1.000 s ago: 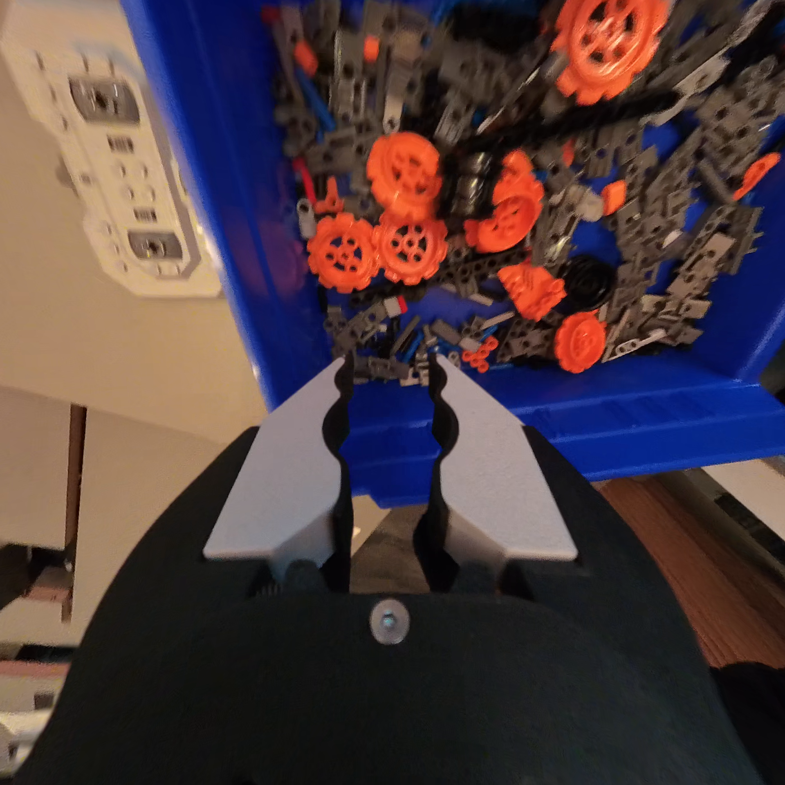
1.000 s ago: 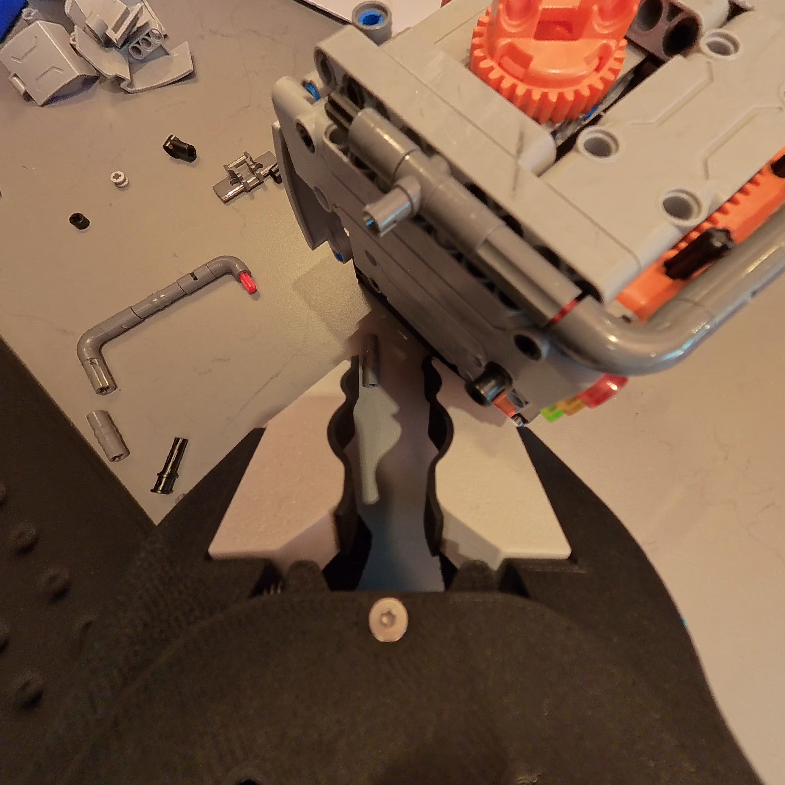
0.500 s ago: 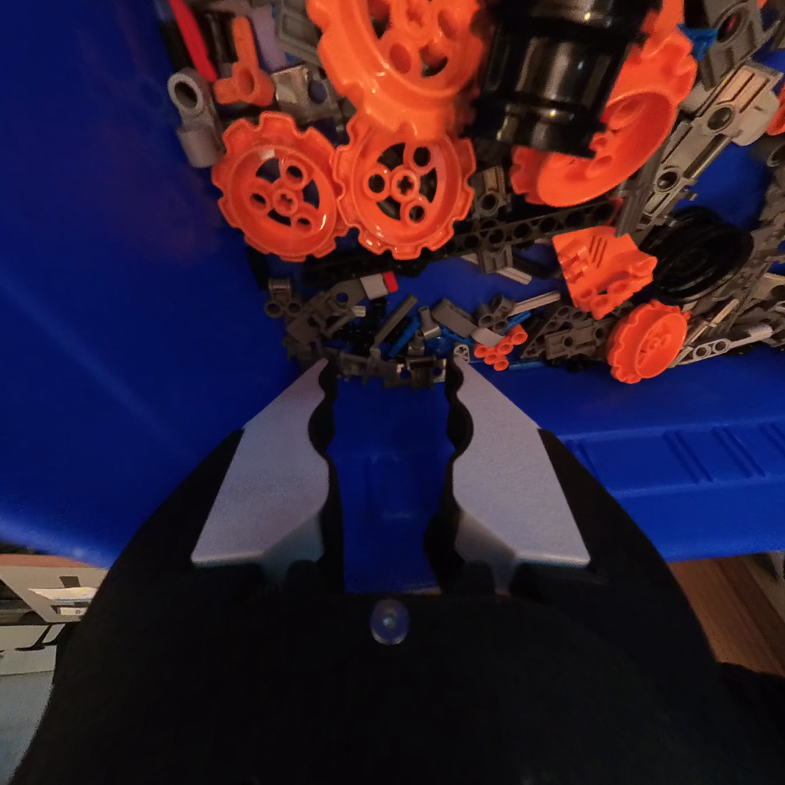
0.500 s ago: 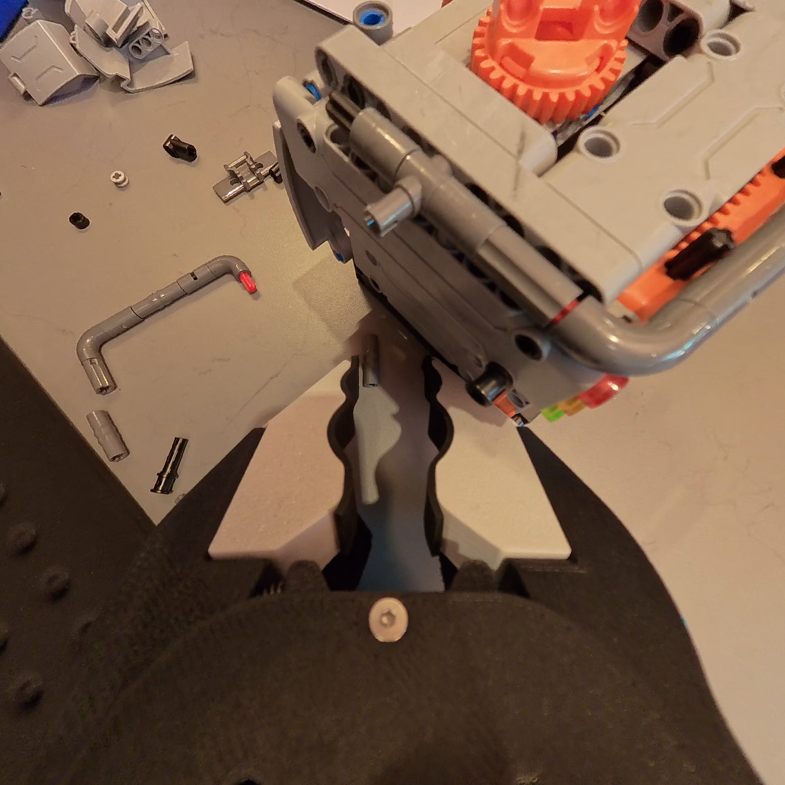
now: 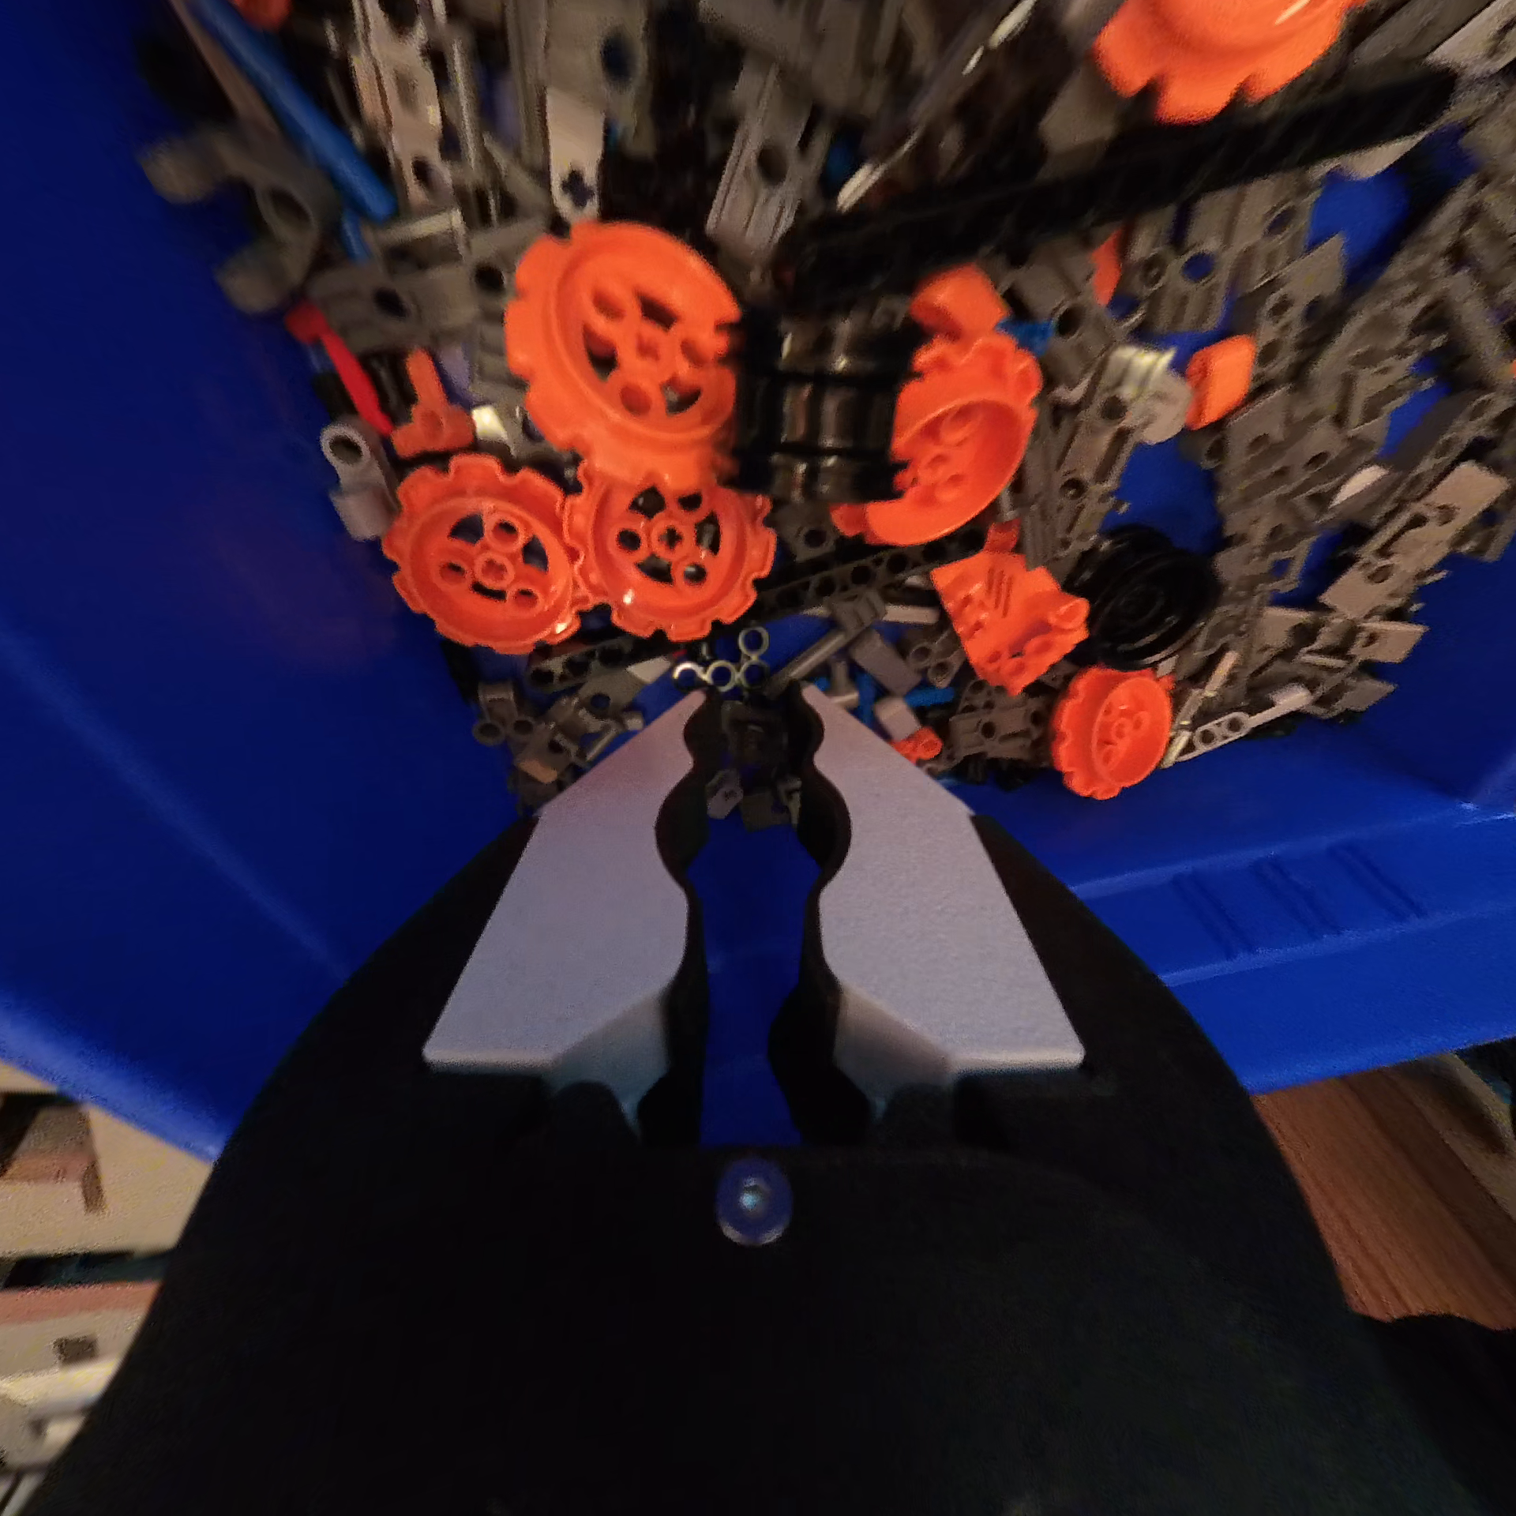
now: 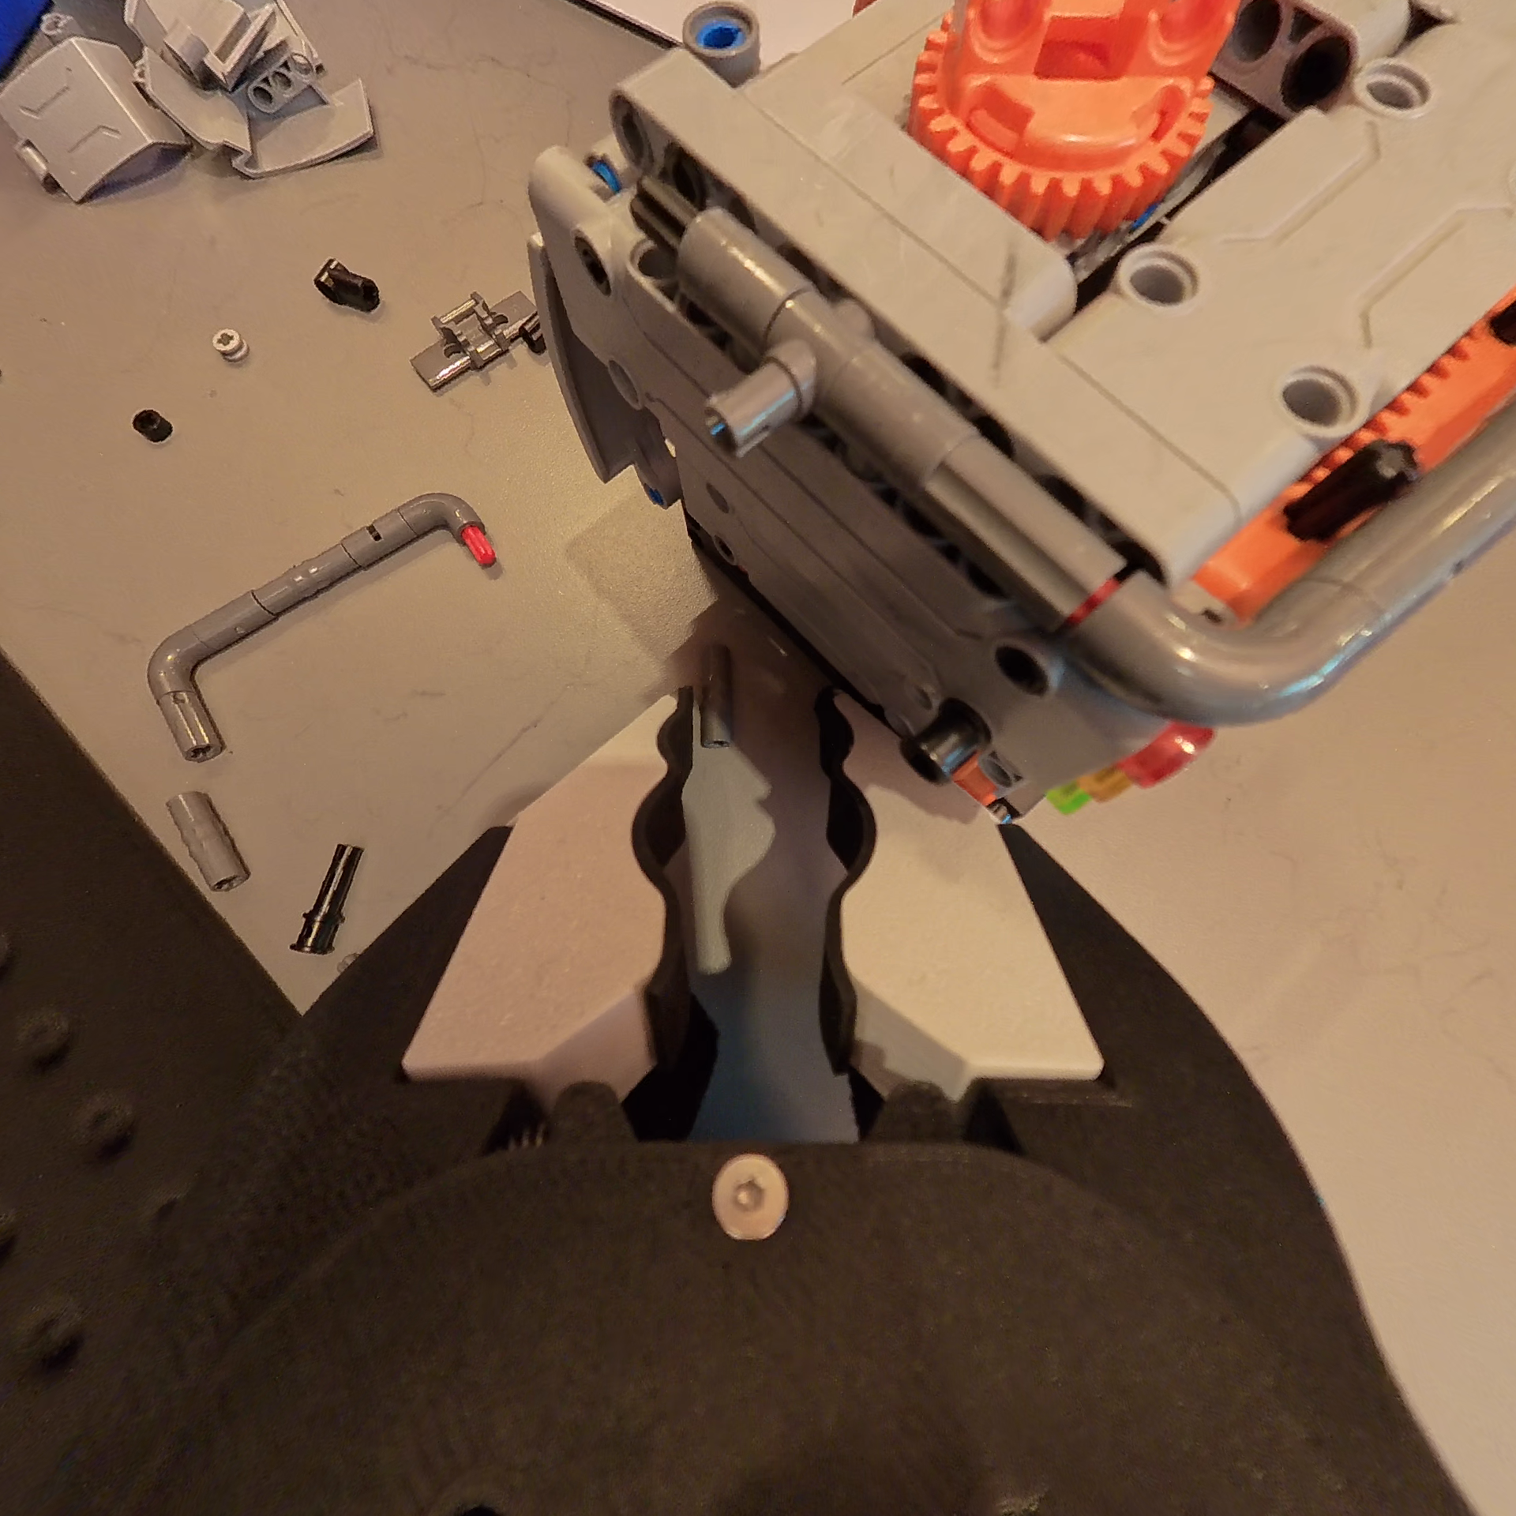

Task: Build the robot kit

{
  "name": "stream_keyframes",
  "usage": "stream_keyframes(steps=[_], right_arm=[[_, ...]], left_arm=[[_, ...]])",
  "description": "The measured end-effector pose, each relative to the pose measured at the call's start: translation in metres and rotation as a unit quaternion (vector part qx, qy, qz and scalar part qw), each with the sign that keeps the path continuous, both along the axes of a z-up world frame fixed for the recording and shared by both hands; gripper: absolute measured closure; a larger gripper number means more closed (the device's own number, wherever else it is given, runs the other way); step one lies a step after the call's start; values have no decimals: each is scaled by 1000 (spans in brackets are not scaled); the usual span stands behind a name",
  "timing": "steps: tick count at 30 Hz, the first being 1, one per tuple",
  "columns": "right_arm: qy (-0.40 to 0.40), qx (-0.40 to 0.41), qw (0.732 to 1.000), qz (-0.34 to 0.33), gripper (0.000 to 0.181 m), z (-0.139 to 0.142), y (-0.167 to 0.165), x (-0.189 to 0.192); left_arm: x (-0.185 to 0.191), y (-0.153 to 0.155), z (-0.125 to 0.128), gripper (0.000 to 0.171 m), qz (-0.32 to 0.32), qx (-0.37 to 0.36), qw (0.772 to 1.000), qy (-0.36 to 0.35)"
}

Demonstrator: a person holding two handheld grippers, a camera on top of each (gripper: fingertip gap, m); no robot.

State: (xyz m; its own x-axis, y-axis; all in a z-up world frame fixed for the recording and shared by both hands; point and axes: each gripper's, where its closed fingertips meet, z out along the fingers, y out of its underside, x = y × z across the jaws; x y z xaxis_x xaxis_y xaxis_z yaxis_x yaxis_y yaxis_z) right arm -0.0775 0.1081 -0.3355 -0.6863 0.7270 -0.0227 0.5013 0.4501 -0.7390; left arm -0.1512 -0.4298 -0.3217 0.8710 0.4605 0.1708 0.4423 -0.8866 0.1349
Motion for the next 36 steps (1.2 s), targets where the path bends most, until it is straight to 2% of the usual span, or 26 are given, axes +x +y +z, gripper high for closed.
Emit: stream_keyframes(steps=[6, 9, 13, 17, 22, 26, 33, 36], right_arm=[[0, 0, 1000, 0, 153, 0, 0, 0], [0, 0, 1000, 0, 153, 0, 0, 0], [0, 0, 1000, -1, 153, 0, 0, 0], [-1, -1, 1000, -1, 153, 0, 0, 0], [-1, -1, 1000, -1, 153, 0, 1, 0], [-1, -1, 1000, -1, 154, 0, 1, 0], [0, -1, 1000, -1, 153, 0, 1, 0], [0, 0, 1000, -1, 153, 0, 1, 0]], left_arm=[[-17, 28, 18, 157, -1, 68, 997, 22], [-26, 42, 28, 150, 7, 113, 993, 22], [-35, 41, 41, 145, 18, 127, 991, 35], [-17, 35, 53, 142, 12, 124, 992, 8], [33, 18, 41, 130, -50, 50, 996, -51], [68, 10, 30, 123, -62, 17, 992, -112], [74, 8, 19, 119, -34, 6, 993, -117], [82, 14, 15, 119, -40, 6, 991, -131]])
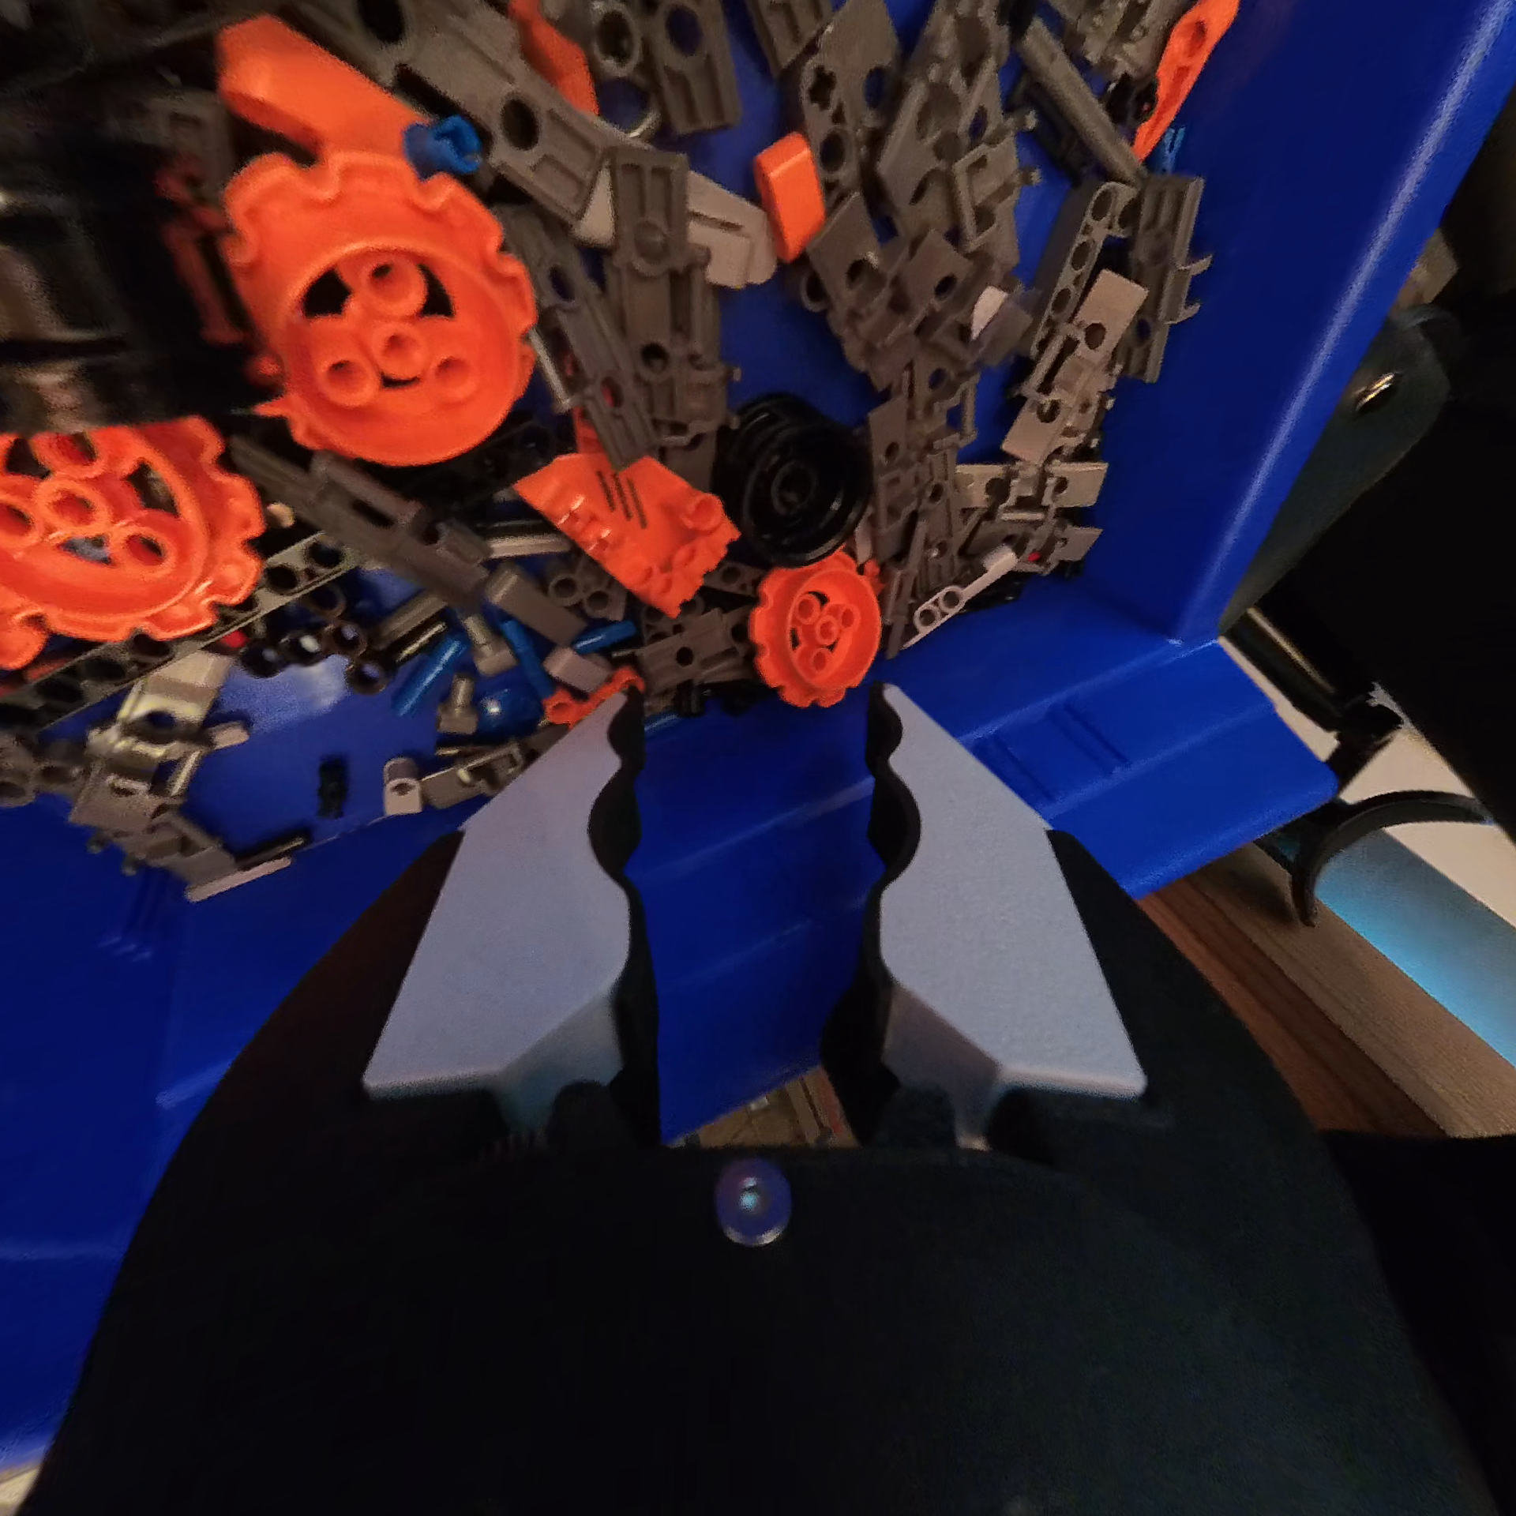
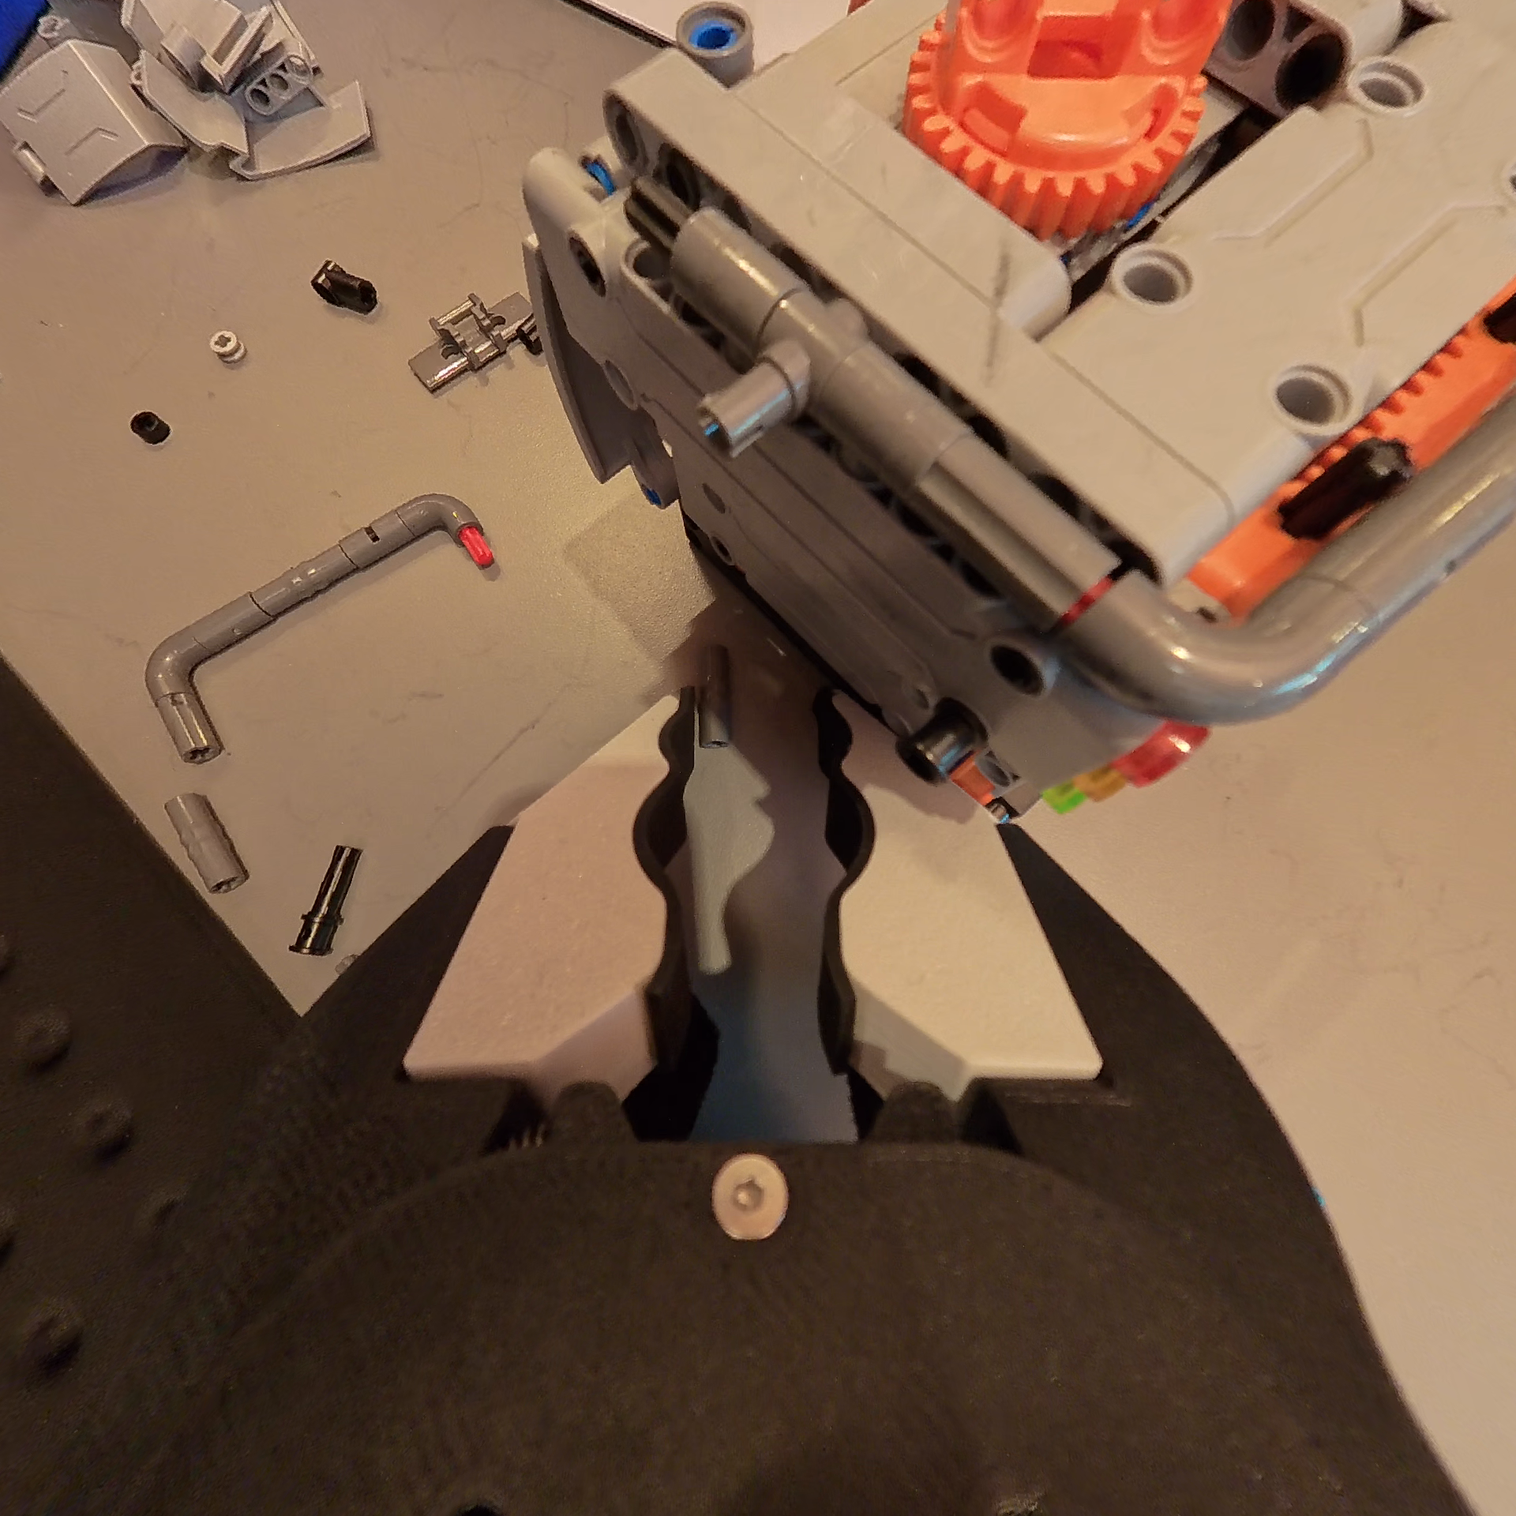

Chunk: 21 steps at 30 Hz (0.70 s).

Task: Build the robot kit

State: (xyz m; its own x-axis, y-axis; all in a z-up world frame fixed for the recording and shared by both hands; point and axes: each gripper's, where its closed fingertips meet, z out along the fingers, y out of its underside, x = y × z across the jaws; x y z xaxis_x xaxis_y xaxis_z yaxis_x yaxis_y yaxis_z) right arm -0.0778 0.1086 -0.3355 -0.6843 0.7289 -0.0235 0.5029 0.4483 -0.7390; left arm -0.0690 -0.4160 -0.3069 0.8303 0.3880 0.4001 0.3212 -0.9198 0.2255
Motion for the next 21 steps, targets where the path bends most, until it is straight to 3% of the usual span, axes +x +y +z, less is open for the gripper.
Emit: stream_keyframes(steps=[4, 8, 9, 11, 21], right_arm=[[0, 0, 1000, 0, 153, 0, 0, 0], [0, 0, 1000, 0, 154, 0, 0, 0], [0, 0, 1000, 0, 154, 0, 0, 0], [0, 0, 1000, -1, 154, 0, 0, 0], [0, 0, 1000, -2, 154, 0, 0, 0]], left_arm=[[12, 2, -8, 119, 1, -19, 999, -26], [9, 0, -11, 131, -4, -37, 999, -14], [9, 1, -12, 138, -7, -36, 999, -10], [13, 6, -12, 168, -11, -19, 1000, -19], [-25, 4, 0, 170, 20, 13, 998, 56]])
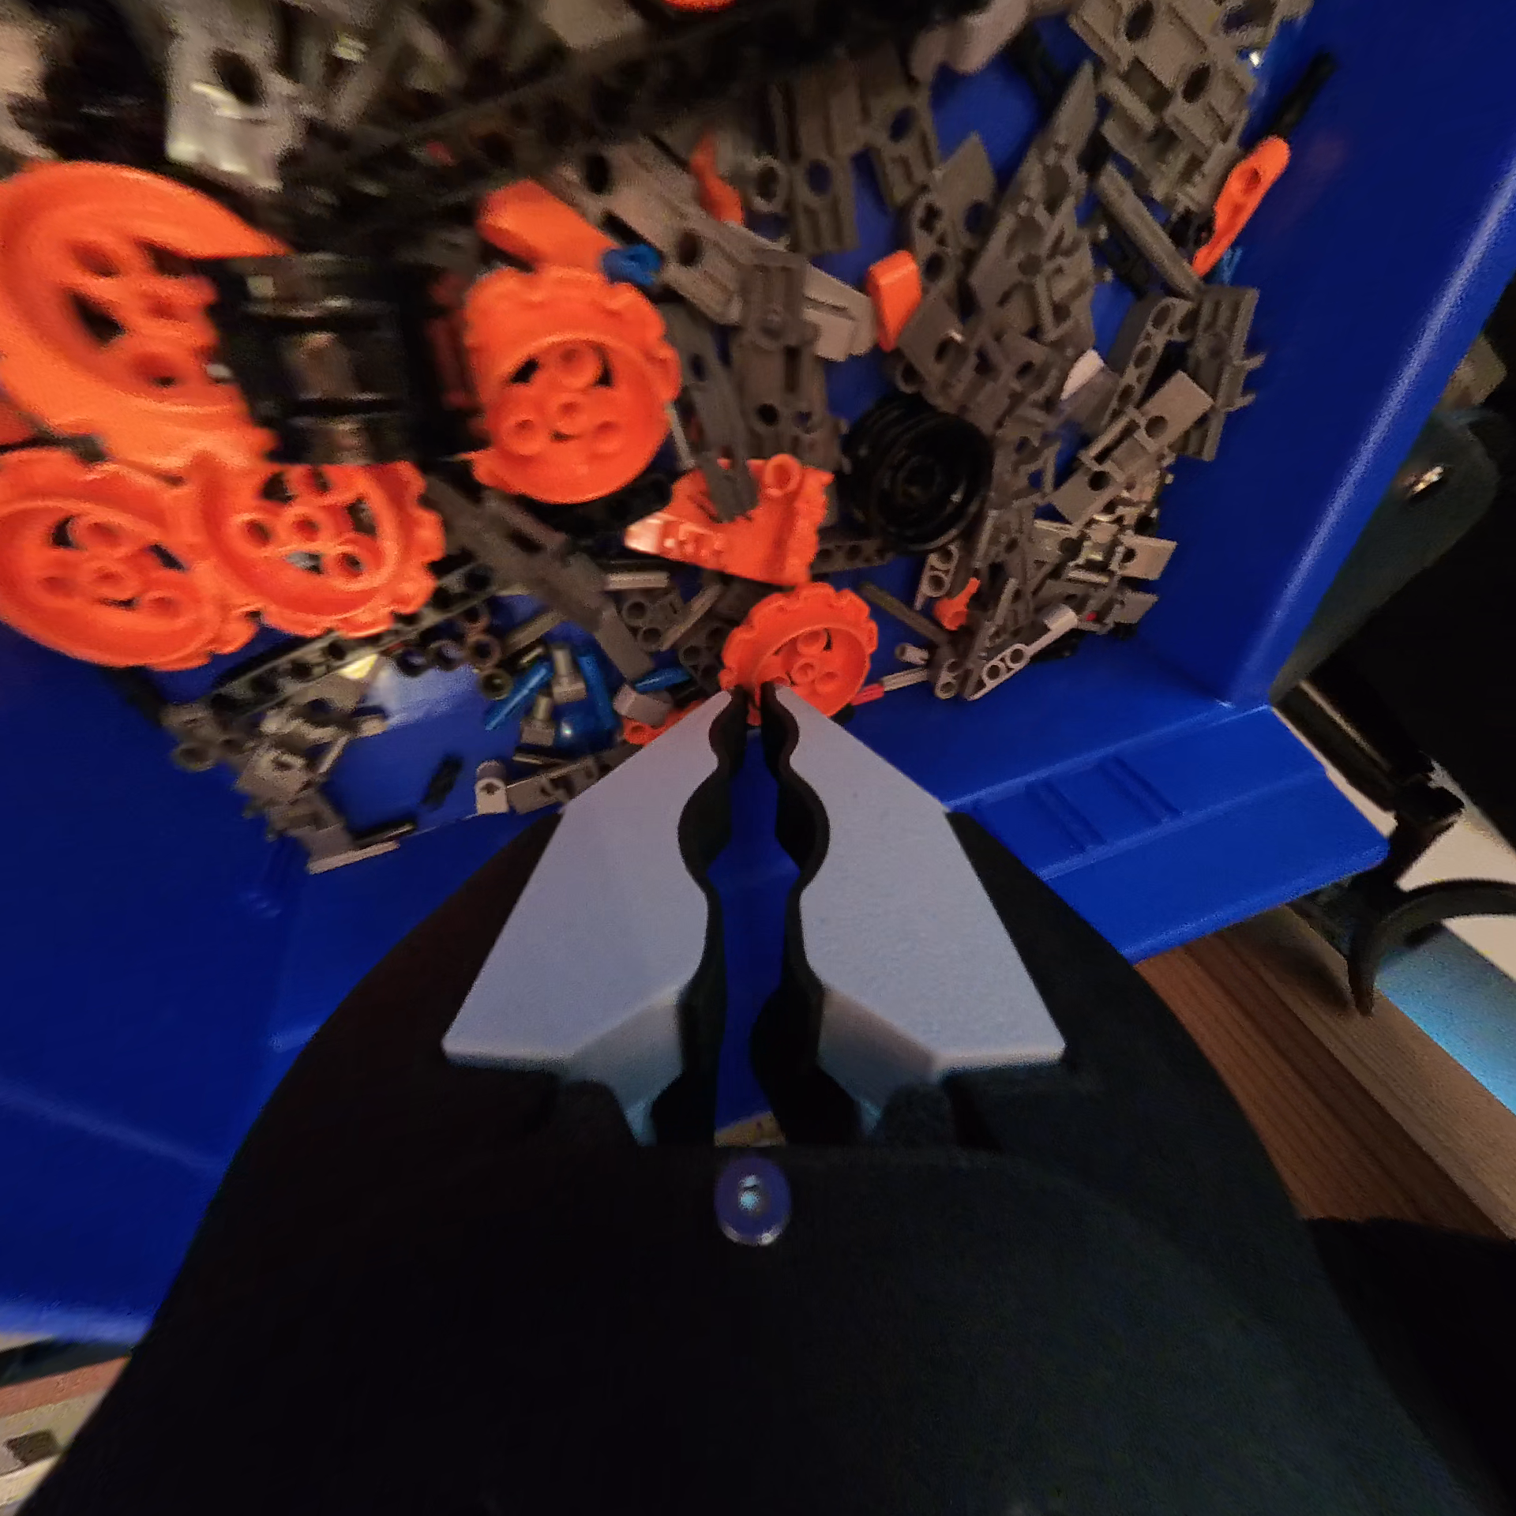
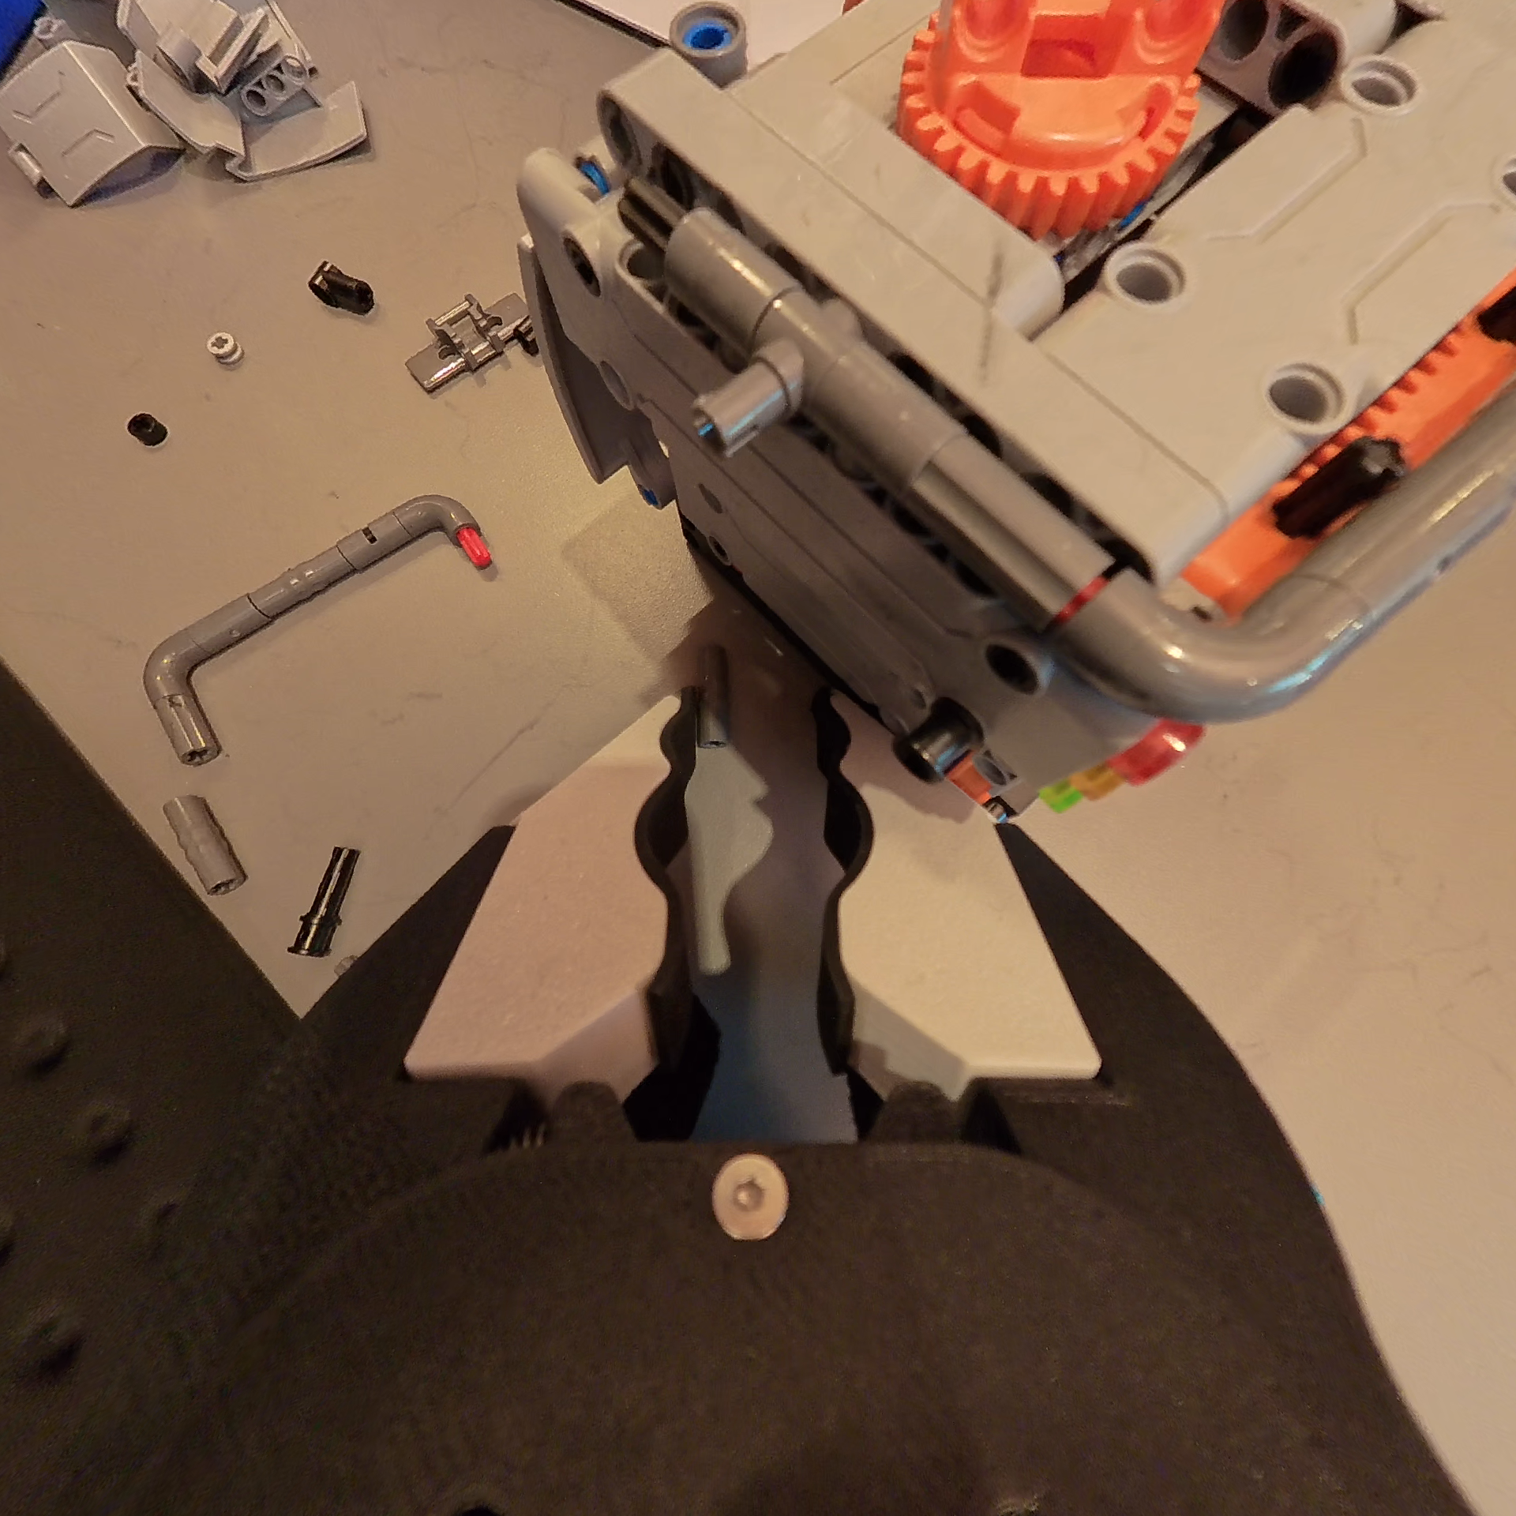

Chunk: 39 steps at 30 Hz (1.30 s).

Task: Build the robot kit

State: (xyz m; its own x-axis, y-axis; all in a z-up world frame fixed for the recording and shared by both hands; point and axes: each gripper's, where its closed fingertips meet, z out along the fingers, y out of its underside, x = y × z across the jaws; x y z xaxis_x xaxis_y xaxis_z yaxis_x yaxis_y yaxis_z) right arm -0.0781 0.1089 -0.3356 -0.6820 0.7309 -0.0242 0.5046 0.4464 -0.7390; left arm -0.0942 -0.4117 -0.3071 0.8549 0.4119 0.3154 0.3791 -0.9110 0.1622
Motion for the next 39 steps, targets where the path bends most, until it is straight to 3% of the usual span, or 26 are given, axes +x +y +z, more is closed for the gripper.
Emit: stream_keyframes(steps=[8, 11, 13, 17, 22, 26, 30, 32, 39], right_arm=[[0, 0, 1000, 0, 154, 0, 0, 0], [1, 1, 1000, 0, 154, 0, 0, 0], [1, 1, 1000, 0, 154, 0, 0, 0], [-1, 0, 1000, -1, 155, 0, 0, 0], [-1, -1, 1000, -1, 155, 0, 0, 0], [0, 0, 1000, 0, 154, 0, 0, 0], [1, 1, 1000, 0, 154, 0, 0, 0], [2, 2, 1000, 0, 154, 0, 0, 0], [1, 1, 1000, 0, 154, 0, 0, 0]], left_arm=[[-54, -5, 8, 171, 43, 15, 994, 97], [-51, -2, 13, 164, 45, 30, 995, 87], [-34, 0, 19, 157, 46, 42, 997, 41], [9, 13, 31, 155, -13, 61, 997, -38], [49, 19, 12, 133, -69, 21, 993, -92], [64, 12, -5, 130, -91, -31, 990, -106], [70, 11, -13, 137, -108, -55, 987, -104], [73, 14, -13, 155, -115, -44, 986, -111], [64, 17, -13, 165, -113, -20, 990, -83]])
